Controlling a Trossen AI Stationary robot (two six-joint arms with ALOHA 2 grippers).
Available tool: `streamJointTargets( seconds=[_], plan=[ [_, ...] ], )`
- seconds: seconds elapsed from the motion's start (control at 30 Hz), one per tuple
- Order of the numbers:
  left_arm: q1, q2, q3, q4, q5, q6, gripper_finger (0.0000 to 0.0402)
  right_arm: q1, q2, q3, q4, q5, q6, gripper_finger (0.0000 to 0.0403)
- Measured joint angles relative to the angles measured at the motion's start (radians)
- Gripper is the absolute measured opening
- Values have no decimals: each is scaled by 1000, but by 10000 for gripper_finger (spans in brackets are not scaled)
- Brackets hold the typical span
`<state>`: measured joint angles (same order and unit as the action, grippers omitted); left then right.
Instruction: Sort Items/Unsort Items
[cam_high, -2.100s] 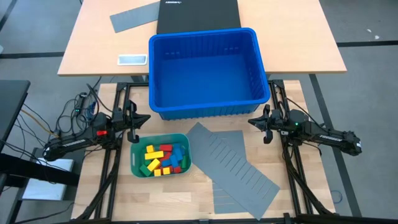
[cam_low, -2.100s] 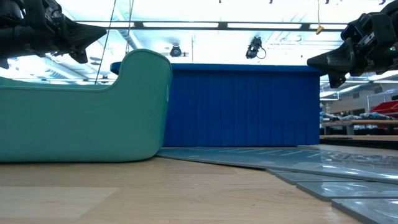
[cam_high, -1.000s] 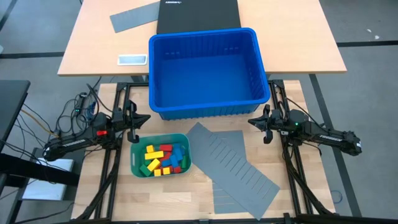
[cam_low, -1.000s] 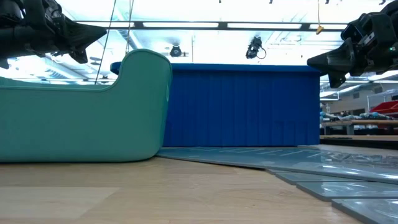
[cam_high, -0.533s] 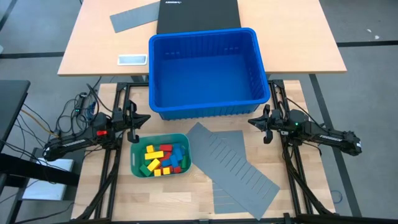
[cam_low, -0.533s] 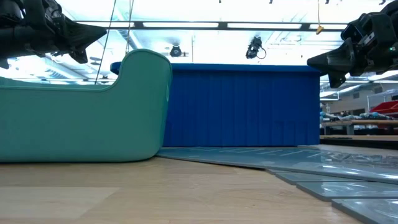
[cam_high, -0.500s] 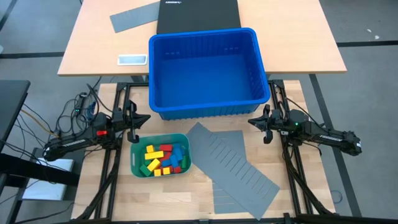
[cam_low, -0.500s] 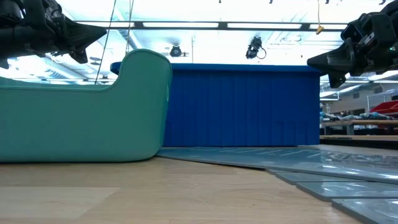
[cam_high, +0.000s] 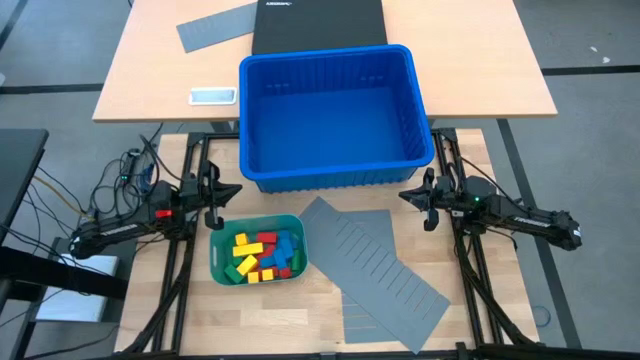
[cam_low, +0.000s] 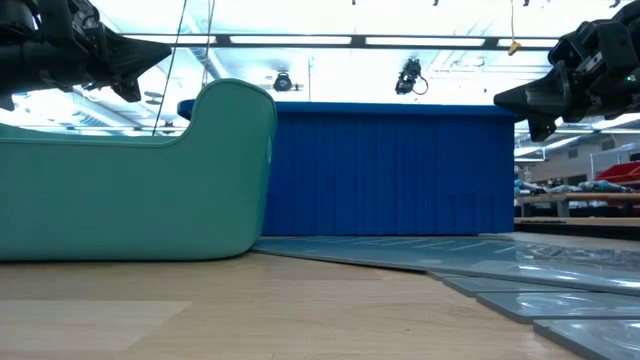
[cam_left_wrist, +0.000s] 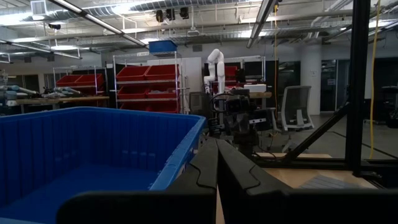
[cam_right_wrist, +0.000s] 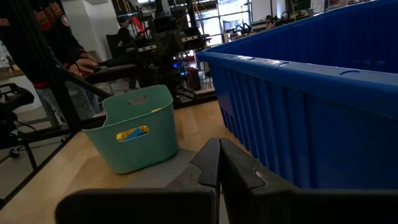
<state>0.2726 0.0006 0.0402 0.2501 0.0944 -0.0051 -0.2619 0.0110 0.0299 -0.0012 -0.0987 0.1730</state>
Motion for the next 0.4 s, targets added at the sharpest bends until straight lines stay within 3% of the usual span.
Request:
streamJointTargets(
  seconds=[0.4],
  plan=[
    [0, 0, 0, 0, 0, 0, 6, 0, 0, 0, 0, 0, 0, 6]
  ],
)
